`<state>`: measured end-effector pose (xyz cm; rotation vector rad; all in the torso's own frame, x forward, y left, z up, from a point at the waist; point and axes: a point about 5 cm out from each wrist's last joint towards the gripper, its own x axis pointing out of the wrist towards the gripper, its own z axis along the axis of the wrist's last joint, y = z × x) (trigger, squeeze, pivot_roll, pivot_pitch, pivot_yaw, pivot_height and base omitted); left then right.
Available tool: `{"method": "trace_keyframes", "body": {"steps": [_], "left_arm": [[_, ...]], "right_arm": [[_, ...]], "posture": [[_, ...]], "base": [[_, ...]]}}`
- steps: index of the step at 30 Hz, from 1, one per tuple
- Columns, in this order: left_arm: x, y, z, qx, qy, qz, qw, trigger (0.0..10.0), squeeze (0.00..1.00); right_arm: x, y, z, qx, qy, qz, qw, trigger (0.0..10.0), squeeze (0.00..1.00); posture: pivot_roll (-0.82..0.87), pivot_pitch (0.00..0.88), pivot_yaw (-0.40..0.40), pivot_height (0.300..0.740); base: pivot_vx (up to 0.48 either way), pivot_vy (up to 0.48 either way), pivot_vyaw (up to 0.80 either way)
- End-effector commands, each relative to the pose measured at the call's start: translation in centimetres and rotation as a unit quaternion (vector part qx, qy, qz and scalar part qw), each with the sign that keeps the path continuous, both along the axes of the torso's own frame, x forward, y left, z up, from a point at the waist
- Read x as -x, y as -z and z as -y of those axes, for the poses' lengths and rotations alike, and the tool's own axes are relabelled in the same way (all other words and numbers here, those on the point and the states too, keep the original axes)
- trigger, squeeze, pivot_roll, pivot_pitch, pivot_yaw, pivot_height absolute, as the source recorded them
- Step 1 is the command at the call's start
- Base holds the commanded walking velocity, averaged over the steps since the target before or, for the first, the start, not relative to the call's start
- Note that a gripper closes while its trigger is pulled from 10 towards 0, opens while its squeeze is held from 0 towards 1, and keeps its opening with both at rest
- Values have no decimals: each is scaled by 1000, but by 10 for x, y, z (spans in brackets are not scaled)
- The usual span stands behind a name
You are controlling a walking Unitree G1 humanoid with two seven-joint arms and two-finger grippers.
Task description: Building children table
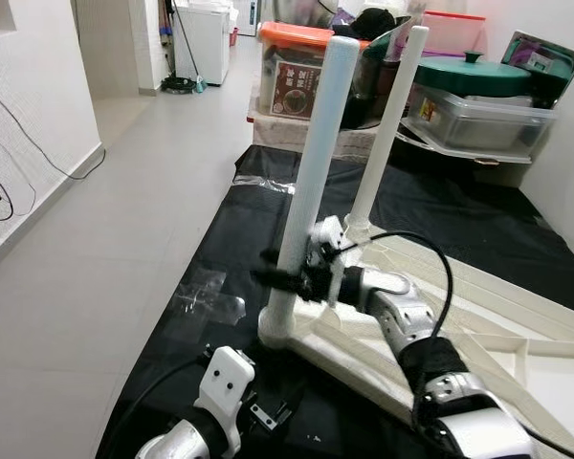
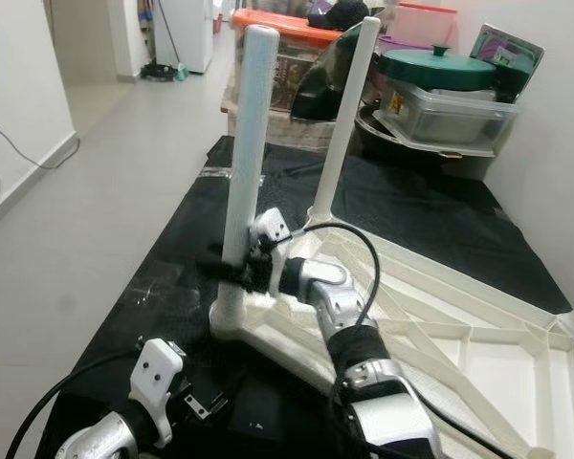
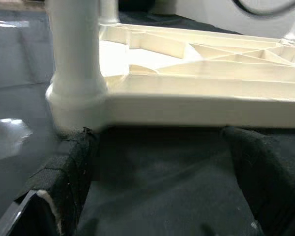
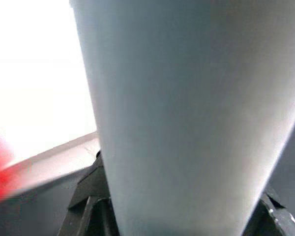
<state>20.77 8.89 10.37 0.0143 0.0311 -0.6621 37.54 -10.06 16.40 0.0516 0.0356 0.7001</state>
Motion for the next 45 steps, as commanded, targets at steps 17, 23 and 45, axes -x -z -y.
{"method": "trace_keyframes", "body": {"steps": [17,23,45], "left_arm": [[1,2,-1,0,3,-10,1000,10000,0],[1,2,-1,1,2,-11,1000,10000,0],[-1,3,0,0,4,-9,1000,10000,0]], "right_arm": [[34,39,28,-46,474,-99,874,7569,0],[31,31,20,-54,438,-50,896,10000,984],[35,-6,17,-76,-248,-45,965,10000,0]], "posture": [[241,0,-123,740],[240,0,-122,740],[242,0,-125,740]], "base": [[0,0,0],[0,0,0],[0,0,0]]}}
